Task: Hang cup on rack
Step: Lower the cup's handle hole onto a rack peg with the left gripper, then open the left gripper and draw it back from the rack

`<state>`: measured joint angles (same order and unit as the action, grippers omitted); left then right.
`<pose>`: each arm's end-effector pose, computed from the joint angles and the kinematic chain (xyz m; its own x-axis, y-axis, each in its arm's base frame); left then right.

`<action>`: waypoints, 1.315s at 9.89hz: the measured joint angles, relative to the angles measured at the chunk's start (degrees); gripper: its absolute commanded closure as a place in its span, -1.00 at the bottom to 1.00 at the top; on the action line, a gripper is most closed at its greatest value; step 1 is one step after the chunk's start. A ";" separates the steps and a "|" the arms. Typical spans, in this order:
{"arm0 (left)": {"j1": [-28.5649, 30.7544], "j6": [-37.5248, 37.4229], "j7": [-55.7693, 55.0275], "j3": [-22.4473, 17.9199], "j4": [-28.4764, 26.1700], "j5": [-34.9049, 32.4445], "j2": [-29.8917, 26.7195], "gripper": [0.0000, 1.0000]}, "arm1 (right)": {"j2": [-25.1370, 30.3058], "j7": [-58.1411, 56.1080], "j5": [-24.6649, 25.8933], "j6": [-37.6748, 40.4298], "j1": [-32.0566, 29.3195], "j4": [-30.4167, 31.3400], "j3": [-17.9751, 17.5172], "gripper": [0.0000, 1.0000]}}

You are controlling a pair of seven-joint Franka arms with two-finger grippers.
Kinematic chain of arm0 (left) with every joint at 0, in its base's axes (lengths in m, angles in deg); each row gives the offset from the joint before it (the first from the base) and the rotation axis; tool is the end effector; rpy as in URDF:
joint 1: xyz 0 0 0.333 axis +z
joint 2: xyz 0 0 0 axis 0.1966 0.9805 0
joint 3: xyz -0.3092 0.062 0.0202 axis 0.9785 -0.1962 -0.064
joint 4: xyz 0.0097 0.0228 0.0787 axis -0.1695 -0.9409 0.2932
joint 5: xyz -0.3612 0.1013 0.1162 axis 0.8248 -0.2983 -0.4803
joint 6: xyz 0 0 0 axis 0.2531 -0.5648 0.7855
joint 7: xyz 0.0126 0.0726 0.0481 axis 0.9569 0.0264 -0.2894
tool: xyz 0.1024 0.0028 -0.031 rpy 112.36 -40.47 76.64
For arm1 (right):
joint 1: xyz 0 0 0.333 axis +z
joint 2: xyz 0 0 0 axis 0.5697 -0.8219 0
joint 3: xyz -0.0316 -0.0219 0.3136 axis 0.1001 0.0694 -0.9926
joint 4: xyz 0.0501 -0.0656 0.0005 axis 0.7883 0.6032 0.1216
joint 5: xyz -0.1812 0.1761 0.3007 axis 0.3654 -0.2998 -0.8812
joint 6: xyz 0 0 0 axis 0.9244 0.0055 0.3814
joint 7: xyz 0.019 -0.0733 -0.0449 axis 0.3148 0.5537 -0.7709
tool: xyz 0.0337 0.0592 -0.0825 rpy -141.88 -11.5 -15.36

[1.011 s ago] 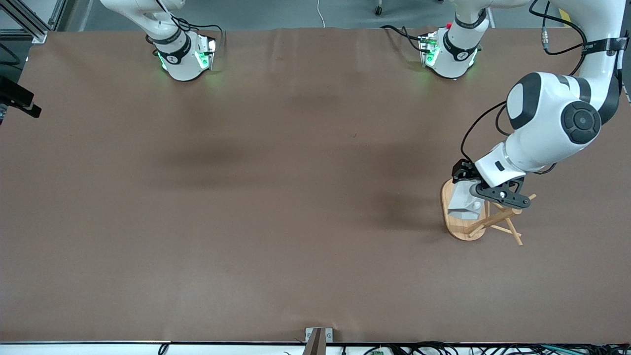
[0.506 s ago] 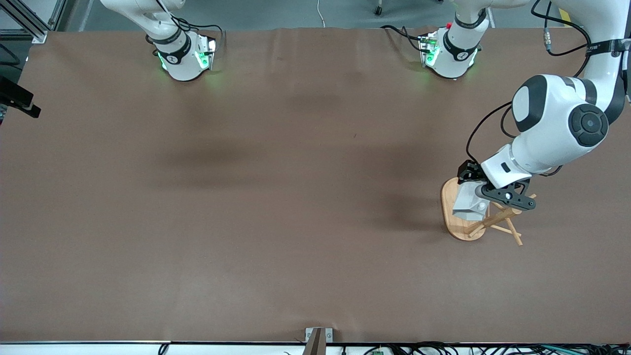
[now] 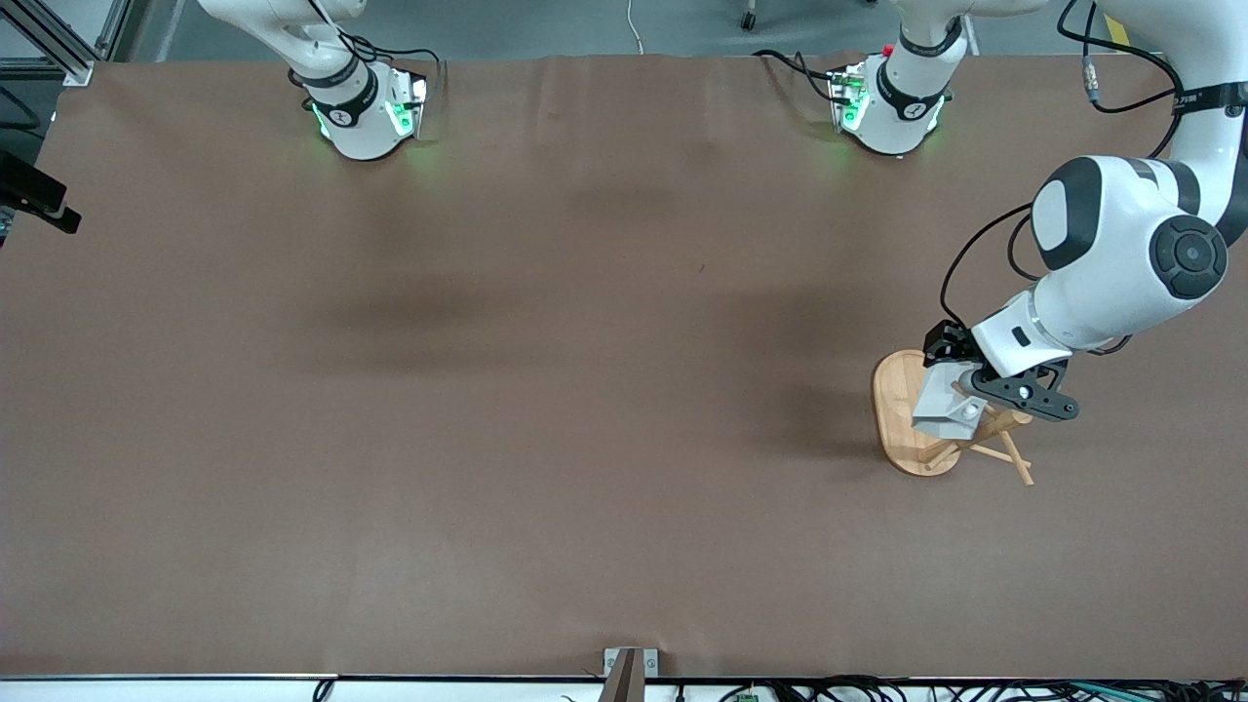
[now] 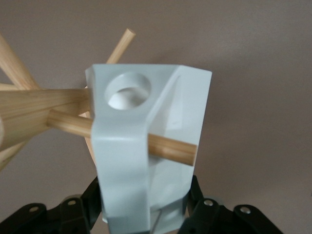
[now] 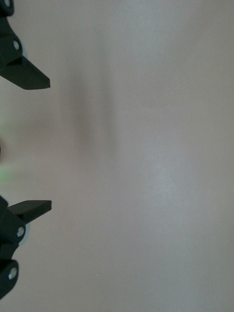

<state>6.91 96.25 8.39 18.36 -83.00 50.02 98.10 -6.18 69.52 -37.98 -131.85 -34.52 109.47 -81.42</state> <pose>0.5978 -0.0643 0.3884 0.9460 -0.3241 -0.0066 -0.3218 -0.9416 0.0993 0.5296 -0.0553 0.6797 0.9976 -0.0681 -0.0146 -0.0679 -0.9976 0.0138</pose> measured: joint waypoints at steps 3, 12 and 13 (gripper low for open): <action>0.02 0.42 0.76 -0.91 0.00 0.00 0.68 -0.12 | -0.05 0.00 0.00 -0.01 0.00 0.00 0.00 -1.00; 0.02 0.52 0.89 -2.22 3.66 0.00 -1.04 -1.00 | -0.10 0.01 0.00 -0.01 0.00 0.01 -0.02 -1.00; 0.04 -0.16 0.70 -2.66 3.84 0.00 -2.16 -1.00 | -0.11 0.01 0.00 -0.01 0.00 0.02 -0.02 -1.00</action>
<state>6.95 96.09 9.09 15.70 -79.16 50.02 95.93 -6.29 69.52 -37.98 -131.86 -34.53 109.49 -81.44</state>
